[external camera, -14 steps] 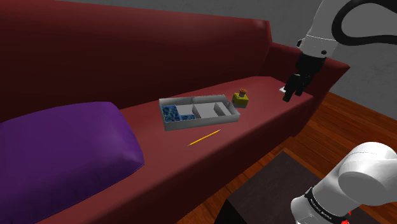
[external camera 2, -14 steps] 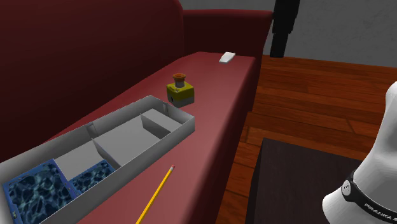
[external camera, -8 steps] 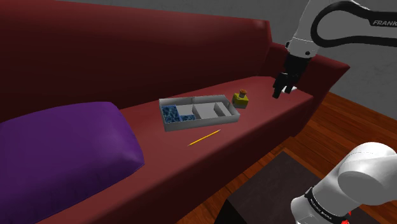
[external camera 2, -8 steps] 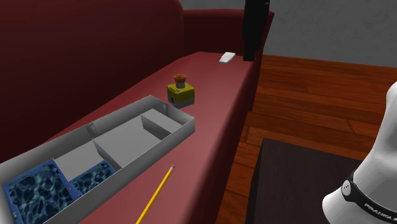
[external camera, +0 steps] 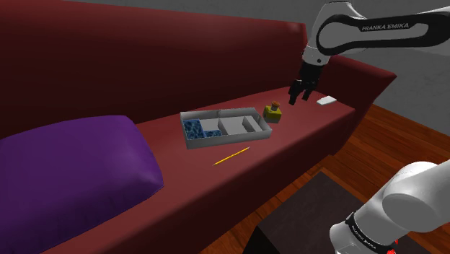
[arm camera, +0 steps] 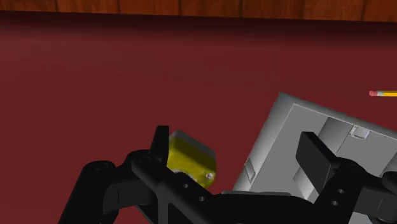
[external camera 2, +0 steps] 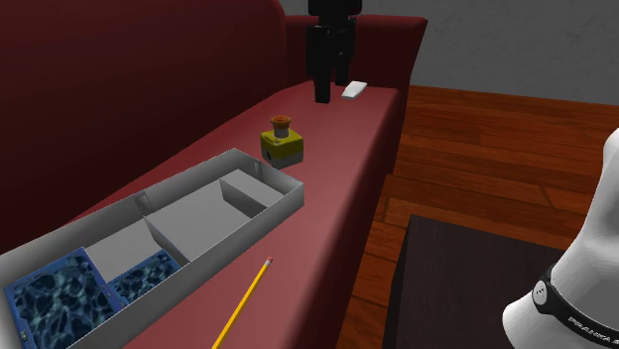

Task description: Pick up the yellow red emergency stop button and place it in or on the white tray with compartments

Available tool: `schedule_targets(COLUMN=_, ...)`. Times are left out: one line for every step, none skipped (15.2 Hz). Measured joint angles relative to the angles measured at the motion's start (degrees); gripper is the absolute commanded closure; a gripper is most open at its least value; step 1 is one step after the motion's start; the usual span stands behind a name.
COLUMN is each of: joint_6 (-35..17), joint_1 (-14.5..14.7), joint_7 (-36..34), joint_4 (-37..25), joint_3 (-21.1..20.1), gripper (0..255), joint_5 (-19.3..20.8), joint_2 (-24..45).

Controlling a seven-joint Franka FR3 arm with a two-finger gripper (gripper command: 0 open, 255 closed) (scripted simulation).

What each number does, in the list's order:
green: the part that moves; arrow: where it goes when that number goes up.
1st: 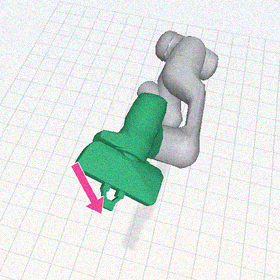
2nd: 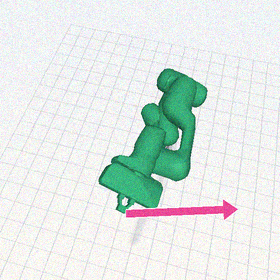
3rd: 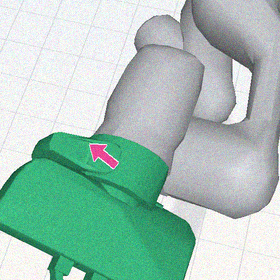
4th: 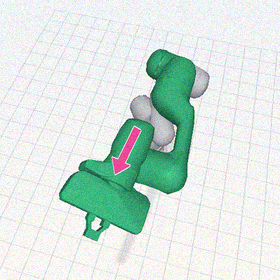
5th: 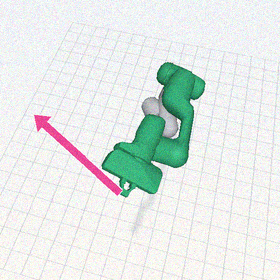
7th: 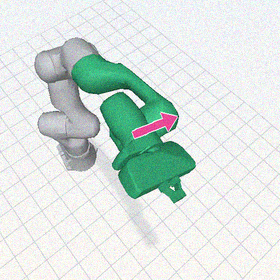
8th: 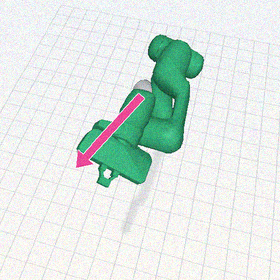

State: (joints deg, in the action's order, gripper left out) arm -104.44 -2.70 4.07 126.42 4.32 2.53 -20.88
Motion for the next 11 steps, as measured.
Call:
schedule_targets(joint_6=-0.8, joint_1=0.0, joint_7=0.1, joint_4=-1.2, joint_3=0.1, gripper=0, joint_5=-0.1, joint_2=1.9)
schedule_targets(joint_6=-1.7, joint_1=-0.1, joint_7=0.4, joint_4=-2.7, joint_3=0.4, gripper=0, joint_5=-0.2, joint_2=4.2)
schedule_targets(joint_6=-2.2, joint_1=-0.1, joint_7=0.8, joint_4=-4.5, joint_3=0.7, gripper=0, joint_5=-0.4, joint_2=6.4)
schedule_targets(joint_6=-2.9, joint_1=-0.2, joint_7=1.1, joint_4=-6.2, joint_3=1.0, gripper=0, joint_5=-0.5, joint_2=8.7)
schedule_targets(joint_6=-3.3, joint_1=-0.4, joint_7=1.6, joint_4=-8.3, joint_3=1.3, gripper=0, joint_5=-0.7, joint_2=11.1)
schedule_targets(joint_6=-4.0, joint_1=-0.5, joint_7=2.0, joint_4=-9.6, joint_3=1.6, gripper=0, joint_5=-0.9, joint_2=12.9)
schedule_targets(joint_6=-4.5, joint_1=-0.6, joint_7=2.3, joint_4=-11.3, joint_3=1.7, gripper=0, joint_5=-1.1, joint_2=15.0)
schedule_targets(joint_6=-4.9, joint_1=-0.6, joint_7=2.5, joint_4=-13.5, joint_3=1.9, gripper=0, joint_5=-1.4, joint_2=17.5)
schedule_targets(joint_6=-5.4, joint_1=-0.8, joint_7=2.9, joint_4=-14.9, joint_3=2.1, gripper=0, joint_5=-1.6, joint_2=19.3)
schedule_targets(joint_6=-5.3, joint_1=-0.9, joint_7=3.2, joint_4=-17.0, joint_3=2.2, gripper=0, joint_5=-1.9, joint_2=21.3)
schedule_targets(joint_6=-5.3, joint_1=-1.1, joint_7=3.5, joint_4=-18.4, joint_3=2.4, gripper=0, joint_5=-2.1, joint_2=22.6)
